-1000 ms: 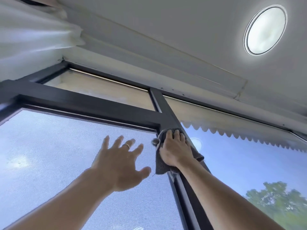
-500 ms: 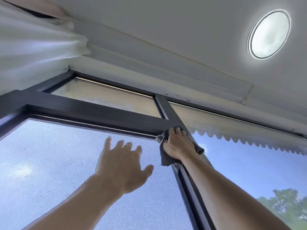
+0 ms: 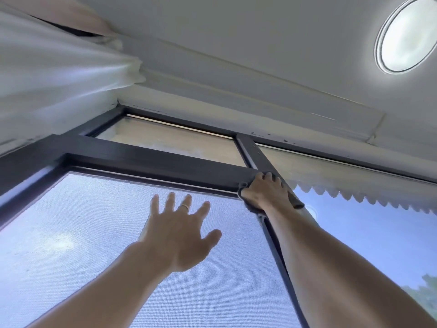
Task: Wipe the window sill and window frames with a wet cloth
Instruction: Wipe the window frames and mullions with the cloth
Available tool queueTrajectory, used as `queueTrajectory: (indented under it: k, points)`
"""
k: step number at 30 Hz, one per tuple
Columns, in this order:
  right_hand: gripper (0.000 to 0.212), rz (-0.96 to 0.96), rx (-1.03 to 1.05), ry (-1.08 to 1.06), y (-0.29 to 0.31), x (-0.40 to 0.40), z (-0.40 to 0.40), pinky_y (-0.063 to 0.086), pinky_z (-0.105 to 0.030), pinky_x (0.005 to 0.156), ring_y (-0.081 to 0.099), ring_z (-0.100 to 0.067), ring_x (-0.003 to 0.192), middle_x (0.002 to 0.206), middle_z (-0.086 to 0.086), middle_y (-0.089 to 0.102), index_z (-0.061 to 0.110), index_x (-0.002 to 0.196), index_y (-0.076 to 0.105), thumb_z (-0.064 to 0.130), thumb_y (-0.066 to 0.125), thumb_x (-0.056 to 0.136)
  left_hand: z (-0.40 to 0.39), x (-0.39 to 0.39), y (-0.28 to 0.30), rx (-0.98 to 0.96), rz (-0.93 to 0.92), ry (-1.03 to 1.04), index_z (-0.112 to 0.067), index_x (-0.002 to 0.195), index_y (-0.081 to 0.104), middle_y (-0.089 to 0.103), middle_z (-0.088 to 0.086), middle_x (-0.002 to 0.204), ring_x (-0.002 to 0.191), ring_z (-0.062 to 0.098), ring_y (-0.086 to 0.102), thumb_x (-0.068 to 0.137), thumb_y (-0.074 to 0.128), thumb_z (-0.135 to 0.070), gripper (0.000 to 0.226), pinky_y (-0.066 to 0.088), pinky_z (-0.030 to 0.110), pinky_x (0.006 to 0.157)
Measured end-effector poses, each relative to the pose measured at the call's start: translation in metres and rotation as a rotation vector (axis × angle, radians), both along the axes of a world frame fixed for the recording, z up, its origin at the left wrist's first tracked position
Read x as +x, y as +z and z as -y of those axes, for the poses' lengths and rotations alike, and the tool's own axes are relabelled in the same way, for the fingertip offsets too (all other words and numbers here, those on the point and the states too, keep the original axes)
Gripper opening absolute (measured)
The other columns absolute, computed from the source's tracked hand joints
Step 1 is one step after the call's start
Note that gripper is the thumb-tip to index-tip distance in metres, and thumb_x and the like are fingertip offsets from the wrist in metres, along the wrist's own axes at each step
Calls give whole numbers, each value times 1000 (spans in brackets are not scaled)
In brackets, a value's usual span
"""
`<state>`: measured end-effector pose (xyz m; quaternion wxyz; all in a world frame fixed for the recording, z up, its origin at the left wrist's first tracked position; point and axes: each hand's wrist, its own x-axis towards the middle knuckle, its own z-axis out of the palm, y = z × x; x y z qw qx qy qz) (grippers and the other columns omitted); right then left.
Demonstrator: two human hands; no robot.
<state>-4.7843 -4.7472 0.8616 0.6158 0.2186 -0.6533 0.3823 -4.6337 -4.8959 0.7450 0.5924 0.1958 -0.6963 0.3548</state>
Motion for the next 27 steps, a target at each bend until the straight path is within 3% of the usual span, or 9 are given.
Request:
queueTrajectory:
  k: [3,6,8,10,13,18,23,27]
  points:
    - [64,-150,69,28,5,7,7,19,-49,118,21,-31,146,161,-6,22,18,152,25,42,41,94,5,6,-2,-11,-19,-1,-37,154,1,0,-3,164,151,26,-8,93,14,-71,71,-8,57,118]
    - [64,-65,24,24,2,-3,-1,17,-49,120,18,-29,148,162,-5,20,21,152,24,45,39,95,12,17,-4,-24,-80,19,-37,154,12,6,-1,164,151,27,-7,93,11,-69,68,-9,58,117]
    - [69,53,-91,9,-1,6,10,17,-52,118,20,-36,146,159,-13,22,14,152,22,44,42,94,19,23,-8,-3,-108,36,-37,153,14,9,2,164,151,29,-5,87,0,-70,76,-9,59,117]
    - [69,-28,-54,34,3,27,32,17,-52,118,20,-38,144,158,-15,23,9,152,21,37,45,94,22,26,-13,32,-89,56,-37,154,8,7,3,164,150,32,-4,81,-5,-72,82,-9,60,116]
    - [63,-217,70,68,5,35,44,13,-49,120,15,-29,148,162,-7,18,16,154,20,37,38,97,17,30,-14,52,-56,42,-36,155,6,3,4,164,150,33,-4,94,14,-67,69,-11,59,116]
    - [68,64,-159,-24,-6,27,37,7,-50,121,11,-40,148,161,-21,12,4,154,14,39,31,99,20,35,-14,52,-12,-9,-36,155,2,-3,2,164,150,31,-9,95,22,-65,70,-7,54,119]
    - [63,-238,33,116,1,38,59,-3,-45,122,4,-28,151,164,-8,10,16,156,17,37,29,98,22,38,-13,3,-14,3,-37,155,6,3,2,164,151,30,-4,95,26,-58,67,-5,54,119]
    - [59,-85,-186,-24,-4,25,49,10,-48,121,24,-34,143,154,-15,32,13,147,34,41,31,95,32,54,-12,-11,10,-15,-37,154,9,4,-3,164,151,20,-2,96,26,-55,63,-4,52,120]
